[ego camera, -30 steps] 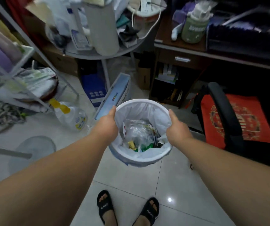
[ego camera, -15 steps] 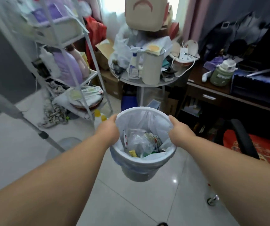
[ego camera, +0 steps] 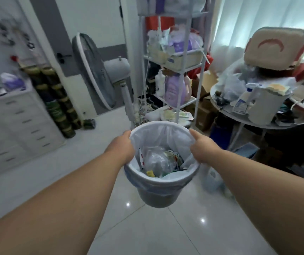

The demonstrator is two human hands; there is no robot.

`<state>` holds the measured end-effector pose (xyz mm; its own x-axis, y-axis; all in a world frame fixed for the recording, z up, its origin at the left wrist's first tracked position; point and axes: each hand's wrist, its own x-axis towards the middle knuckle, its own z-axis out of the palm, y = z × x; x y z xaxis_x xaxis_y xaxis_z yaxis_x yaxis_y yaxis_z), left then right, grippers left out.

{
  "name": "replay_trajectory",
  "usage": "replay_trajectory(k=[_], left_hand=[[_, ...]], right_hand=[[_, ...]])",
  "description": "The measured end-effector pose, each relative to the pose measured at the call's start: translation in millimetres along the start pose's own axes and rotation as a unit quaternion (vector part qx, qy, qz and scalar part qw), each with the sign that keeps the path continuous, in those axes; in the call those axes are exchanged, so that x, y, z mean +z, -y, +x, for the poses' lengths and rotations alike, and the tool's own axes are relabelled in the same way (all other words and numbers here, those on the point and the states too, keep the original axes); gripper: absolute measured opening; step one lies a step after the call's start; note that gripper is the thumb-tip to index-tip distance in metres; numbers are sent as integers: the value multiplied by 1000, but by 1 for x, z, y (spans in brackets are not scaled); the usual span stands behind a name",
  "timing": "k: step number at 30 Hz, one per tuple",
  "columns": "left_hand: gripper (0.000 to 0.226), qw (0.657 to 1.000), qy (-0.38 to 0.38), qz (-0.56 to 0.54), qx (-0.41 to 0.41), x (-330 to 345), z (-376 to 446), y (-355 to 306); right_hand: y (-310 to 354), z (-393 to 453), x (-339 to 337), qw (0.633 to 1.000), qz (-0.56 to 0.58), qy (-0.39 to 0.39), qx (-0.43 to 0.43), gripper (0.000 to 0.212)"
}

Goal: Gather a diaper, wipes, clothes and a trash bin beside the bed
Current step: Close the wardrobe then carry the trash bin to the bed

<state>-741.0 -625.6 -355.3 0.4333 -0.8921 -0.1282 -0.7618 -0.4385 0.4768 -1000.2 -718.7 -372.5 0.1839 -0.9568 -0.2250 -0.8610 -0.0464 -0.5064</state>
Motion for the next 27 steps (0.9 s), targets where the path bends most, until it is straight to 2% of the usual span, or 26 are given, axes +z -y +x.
replay_trajectory(k=[3,8,14,21,23,27], left_hand=[[52,997,-44,-17,-56,-40,-20,59],[57,987,-88,-34,-133,-75,-53,119],[57,962,-139,-46,-230,-103,-99,180],[57,919,-198,-66,-334,-104,-168,225],[57,897,-219,-66,-377,-97,-197,238],[46,861,-241,-57,-444,-90,-255,259]], right_hand=[[66,-2,28,995,-50,33,-81,69],[135,-6,65,981,-89,80,-150,67],[210,-16,107,954,-71,120,-267,73],[270,-45,156,922,-84,193,-326,74],[286,-63,174,904,-95,214,-358,75],[311,-109,205,871,-123,238,-413,72]])
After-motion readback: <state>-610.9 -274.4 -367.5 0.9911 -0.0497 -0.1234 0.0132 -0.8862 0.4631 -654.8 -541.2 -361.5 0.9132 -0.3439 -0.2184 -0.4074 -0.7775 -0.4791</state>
